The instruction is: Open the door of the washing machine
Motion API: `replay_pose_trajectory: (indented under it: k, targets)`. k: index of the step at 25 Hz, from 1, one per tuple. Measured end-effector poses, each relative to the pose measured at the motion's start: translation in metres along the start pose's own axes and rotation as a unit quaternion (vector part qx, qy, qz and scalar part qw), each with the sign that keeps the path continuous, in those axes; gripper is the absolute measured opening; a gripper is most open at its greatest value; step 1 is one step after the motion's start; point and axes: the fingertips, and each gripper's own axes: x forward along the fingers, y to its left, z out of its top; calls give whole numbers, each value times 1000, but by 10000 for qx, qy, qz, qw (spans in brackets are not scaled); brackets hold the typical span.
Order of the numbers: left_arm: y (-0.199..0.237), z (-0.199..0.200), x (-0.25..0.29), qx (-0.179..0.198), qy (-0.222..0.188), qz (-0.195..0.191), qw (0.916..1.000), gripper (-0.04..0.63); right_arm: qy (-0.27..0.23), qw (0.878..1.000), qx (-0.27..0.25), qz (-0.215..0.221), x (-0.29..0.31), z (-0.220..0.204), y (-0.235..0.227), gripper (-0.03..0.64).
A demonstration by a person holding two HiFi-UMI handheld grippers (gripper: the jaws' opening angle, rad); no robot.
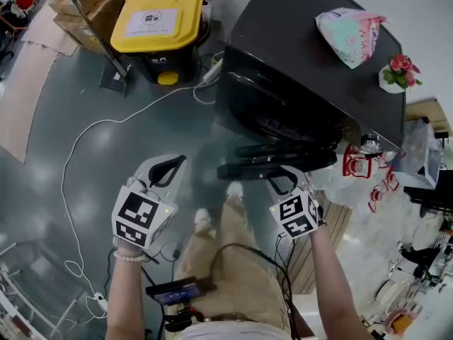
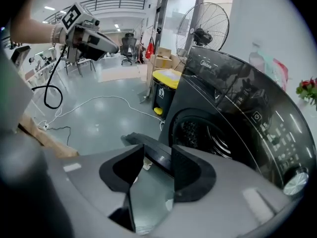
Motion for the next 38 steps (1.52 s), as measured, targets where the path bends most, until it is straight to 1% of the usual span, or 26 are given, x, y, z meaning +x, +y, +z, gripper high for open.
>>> replay_pose_trajectory:
  k: [2, 5, 10, 15, 20, 23, 26, 31, 38]
  targets:
    - [-3, 3, -9, -46, -89, 0, 10000, -6, 41, 9999, 52, -78, -5, -6, 6, 164]
    - [-9, 7, -17, 8, -168, -84, 9998, -6, 73, 9996, 217, -174, -12, -17, 14, 163]
    - [-25, 15, -25, 225, -219, -287, 9991, -6, 84, 9972, 630, -403, -26, -35, 26, 163]
    - [-47, 24, -30, 442, -292, -504, 9973, -6, 144, 9948, 804, -614, -41, -56, 36, 163]
    - [-68, 31, -31, 455, -384, -694, 9958, -6, 243, 9909, 1055, -803, -56, -81, 44, 160]
    - [-80, 32, -30, 449, -379, -764, 9953, -6, 287, 9879, 1178, -967, -65, -98, 46, 143]
    - [-92, 33, -30, 425, -413, -818, 9949, -6, 331, 9860, 1264, -1038, -74, -113, 47, 132]
    - [-112, 42, -31, 439, -518, -820, 9943, -6, 439, 9844, 1329, -1068, -89, -140, 51, 132]
    - [-131, 51, -33, 356, -600, -587, 9958, -6, 605, 9823, 1451, -1023, -106, -174, 52, 132]
